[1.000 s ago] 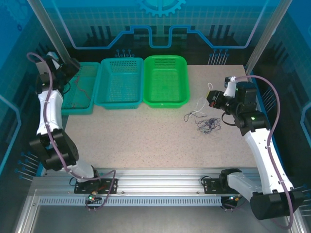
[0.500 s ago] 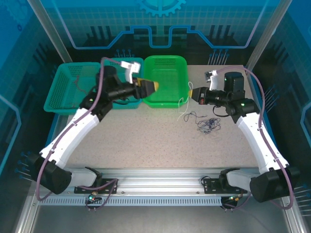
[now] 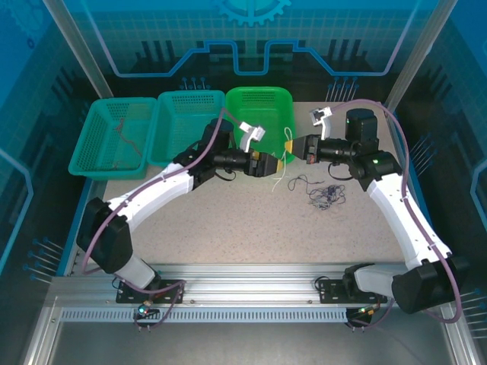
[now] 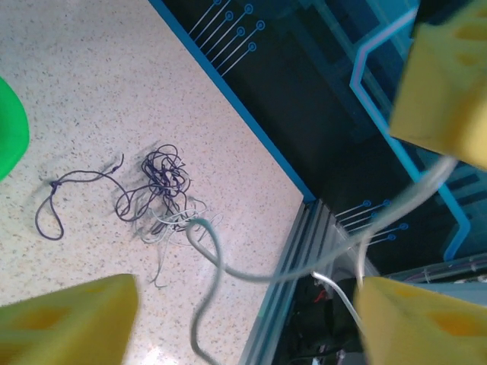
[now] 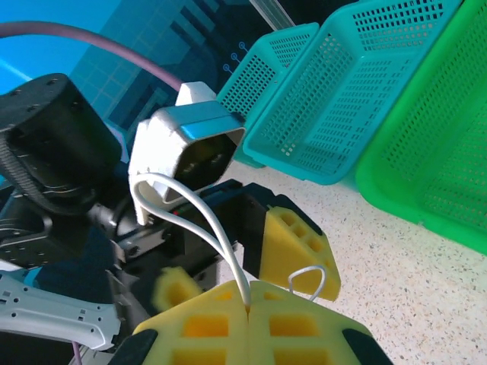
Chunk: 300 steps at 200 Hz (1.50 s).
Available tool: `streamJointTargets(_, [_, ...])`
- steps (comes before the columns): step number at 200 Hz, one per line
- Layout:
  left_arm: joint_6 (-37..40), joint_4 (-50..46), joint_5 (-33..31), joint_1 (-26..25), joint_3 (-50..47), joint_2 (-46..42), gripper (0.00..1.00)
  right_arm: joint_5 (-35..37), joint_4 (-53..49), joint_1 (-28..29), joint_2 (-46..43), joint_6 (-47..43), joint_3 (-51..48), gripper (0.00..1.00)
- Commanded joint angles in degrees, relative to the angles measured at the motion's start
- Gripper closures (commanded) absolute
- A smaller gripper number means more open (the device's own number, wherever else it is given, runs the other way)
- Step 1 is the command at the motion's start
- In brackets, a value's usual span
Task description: Untangle the cables
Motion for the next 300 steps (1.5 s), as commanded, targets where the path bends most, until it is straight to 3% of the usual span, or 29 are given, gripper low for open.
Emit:
streamJointTargets(1, [-3.01, 7.09, -1.42, -0.35, -1.07, -0.67, 0.63, 2.97, 1.03, 0.59, -2.23, 0.22, 0.13, 1.00])
streamJointTargets(16, [-1.24, 4.91, -5.58, -0.02, -1.04, -2.33, 1.00, 7.36, 1.83, 0.04, -3.91, 0.90, -2.60, 1.00])
streamJointTargets(38, [1.52, 0.34, -12.54, 2.04, -1.01, -6.39, 1.00, 11.66, 2.35, -1.17, -6.32, 1.76, -6.54, 1.00])
streamJointTargets(58, [0.90, -0.14, -17.60, 6.10, -1.86, -11.30, 1.00, 22.36, -5.88, -1.26, -6.69, -1.71, -7.70, 1.00])
streamJointTargets(73, [-0.32, 0.29, -18.74, 9.47, -1.97, -14.09, 1.00, 26.53, -10.41, -1.34, -6.09, -4.70, -9.05, 0.99])
streamJointTargets(92, [-2.15, 1.85, -16.98, 11.97, -1.25, -15.22, 1.00, 24.95, -11.84, -1.11, -4.77, -6.50, -10.98, 0.95])
streamJointTargets(128, [-4.17, 3.40, -11.92, 11.68, 1.95, -13.23, 1.00, 17.43, -7.15, 0.53, -3.63, -3.34, -11.52, 0.82])
streamJointTargets(158, [-0.16, -0.16, -16.26, 12.04, 3.96, -13.16, 1.00, 19.39, -3.43, 0.45, -5.53, -0.92, -11.91, 0.68])
streamJointTargets(205, [5.77, -7.47, -29.52, 15.59, 10.55, -8.75, 1.00, 22.40, -1.36, 0.45, -9.92, 0.41, -15.72, 0.44])
streamJointTargets(238, [6.16, -12.96, -42.19, 21.62, 14.27, -2.93, 1.00, 27.19, 0.07, 0.48, -14.13, 1.93, -18.29, 0.30])
streamJointTargets(292, [5.87, -15.17, -42.90, 30.55, 20.36, 9.44, 1.00, 34.04, -4.54, 0.28, -18.98, 1.47, -18.93, 0.17])
streamJointTargets(300, [5.64, -16.43, -42.58, 31.08, 22.14, 11.37, 0.93, 35.55, -5.18, 0.17, -19.47, 1.95, -19.10, 0.16])
